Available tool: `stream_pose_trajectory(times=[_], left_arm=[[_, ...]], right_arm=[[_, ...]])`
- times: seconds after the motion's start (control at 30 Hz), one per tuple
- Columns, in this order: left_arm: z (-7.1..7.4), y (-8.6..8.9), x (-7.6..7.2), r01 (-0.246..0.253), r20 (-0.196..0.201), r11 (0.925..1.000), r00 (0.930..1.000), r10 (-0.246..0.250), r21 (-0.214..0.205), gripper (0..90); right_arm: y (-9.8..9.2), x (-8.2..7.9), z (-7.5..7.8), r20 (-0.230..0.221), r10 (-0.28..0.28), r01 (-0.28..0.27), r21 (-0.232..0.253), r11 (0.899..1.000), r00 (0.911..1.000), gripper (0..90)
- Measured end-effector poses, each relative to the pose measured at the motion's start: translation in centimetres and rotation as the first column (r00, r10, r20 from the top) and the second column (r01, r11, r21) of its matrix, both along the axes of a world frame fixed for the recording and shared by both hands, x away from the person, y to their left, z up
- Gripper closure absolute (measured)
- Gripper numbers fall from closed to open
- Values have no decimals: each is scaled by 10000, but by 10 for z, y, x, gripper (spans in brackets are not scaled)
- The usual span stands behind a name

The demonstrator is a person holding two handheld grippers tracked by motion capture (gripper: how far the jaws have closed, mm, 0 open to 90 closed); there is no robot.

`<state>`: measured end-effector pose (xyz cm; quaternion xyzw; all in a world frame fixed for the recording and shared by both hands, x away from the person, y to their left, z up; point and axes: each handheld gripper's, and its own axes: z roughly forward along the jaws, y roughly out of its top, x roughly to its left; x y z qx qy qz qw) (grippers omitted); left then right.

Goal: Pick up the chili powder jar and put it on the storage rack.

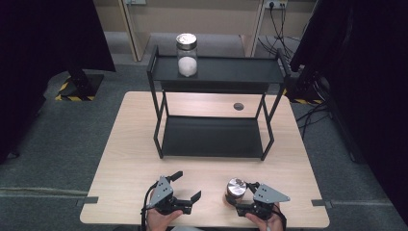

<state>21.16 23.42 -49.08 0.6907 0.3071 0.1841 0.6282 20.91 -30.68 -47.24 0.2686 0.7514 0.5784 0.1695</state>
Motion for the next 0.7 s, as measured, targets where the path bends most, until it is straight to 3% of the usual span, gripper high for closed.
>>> stream_pose_trajectory(times=[0.43,0.7], left_arm=[[0,0,0,-7,-10,10000,10000,7,-4,6],[0,0,0,-41,-18,10000,10000,40,-26,6]], right_arm=[[-5,-7,14,515,-136,136,6,9999,9986,308],[-5,-7,31,760,-131,141,-127,9998,9970,310]])
